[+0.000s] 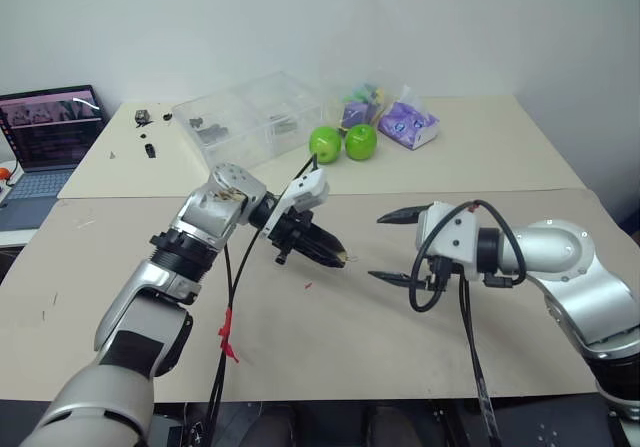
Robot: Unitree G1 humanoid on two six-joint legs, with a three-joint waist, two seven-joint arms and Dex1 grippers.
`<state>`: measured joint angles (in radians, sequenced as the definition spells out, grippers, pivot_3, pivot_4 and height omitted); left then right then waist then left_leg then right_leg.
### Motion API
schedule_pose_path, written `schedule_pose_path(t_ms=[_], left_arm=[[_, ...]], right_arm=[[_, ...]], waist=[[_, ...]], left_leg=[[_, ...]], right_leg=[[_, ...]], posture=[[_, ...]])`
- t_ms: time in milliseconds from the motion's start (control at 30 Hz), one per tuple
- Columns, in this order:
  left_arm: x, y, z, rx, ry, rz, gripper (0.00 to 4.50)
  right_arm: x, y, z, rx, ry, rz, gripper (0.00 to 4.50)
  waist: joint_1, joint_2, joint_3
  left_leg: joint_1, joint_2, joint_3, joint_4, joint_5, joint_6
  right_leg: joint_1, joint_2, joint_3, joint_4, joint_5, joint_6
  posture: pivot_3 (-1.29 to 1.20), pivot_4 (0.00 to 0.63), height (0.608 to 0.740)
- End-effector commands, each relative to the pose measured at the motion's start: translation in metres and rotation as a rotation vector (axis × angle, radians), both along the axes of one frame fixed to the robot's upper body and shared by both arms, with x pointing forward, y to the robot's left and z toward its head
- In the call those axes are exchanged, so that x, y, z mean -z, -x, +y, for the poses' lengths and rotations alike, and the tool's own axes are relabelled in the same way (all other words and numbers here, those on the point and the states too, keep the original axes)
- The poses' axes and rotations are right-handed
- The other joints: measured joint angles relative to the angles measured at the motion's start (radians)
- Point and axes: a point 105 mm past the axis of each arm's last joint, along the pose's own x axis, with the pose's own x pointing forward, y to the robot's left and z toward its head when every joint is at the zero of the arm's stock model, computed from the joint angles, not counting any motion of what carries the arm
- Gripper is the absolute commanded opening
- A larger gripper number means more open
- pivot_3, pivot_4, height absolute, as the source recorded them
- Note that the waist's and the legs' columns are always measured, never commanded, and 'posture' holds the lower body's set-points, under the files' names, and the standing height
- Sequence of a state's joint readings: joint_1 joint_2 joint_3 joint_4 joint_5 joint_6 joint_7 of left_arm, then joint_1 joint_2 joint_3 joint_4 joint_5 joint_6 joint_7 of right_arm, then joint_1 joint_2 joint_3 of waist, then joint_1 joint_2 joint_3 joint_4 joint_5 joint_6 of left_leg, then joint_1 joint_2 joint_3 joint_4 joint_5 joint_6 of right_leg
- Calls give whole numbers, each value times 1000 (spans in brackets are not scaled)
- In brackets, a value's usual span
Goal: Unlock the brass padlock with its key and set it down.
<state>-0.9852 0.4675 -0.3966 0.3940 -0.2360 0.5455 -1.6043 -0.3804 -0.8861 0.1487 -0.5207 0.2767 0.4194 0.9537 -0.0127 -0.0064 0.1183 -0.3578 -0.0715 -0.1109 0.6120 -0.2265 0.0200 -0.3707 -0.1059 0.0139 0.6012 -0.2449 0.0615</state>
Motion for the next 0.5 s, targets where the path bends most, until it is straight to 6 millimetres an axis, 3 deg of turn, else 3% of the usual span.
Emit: schedule_pose_path(t_ms=[33,100,133,233,467,500], left_arm=[[-18,-5,-4,4,22,-50,846],[-19,-7,-7,-15,38,-35,846],[-19,-7,-8,-16,41,-31,846],[-18,-5,-11,-5,46,-26,846],[-20,-1,-16,18,52,-20,846],[-20,0,-17,21,52,-21,846]], right_arm=[[-8,6,4,-41,-3,-71,4500],[-8,5,5,-43,-7,-77,4500],[-8,4,6,-45,-8,-82,3976],[-8,1,7,-44,-4,-105,3130],[-12,-2,13,-52,-33,-123,3130],[-13,-2,14,-53,-43,-121,2865]], waist=[[0,0,0],[0,0,0],[0,0,0],[-1,0,0],[-3,-1,0],[-3,-1,0]], left_leg=[[0,0,0,0,0,0],[0,0,0,1,0,0],[0,0,0,1,0,0],[0,0,0,1,0,0],[2,1,0,2,0,0],[2,1,0,2,0,0]], right_leg=[[0,0,0,0,0,0],[-1,0,0,2,0,0],[-1,0,0,2,0,0],[-1,1,0,3,0,0],[-1,3,1,7,-1,0],[-1,3,1,7,-1,0]], posture=[[0,150,740],[0,150,740],[0,150,740],[0,150,740],[0,150,740],[0,150,740]])
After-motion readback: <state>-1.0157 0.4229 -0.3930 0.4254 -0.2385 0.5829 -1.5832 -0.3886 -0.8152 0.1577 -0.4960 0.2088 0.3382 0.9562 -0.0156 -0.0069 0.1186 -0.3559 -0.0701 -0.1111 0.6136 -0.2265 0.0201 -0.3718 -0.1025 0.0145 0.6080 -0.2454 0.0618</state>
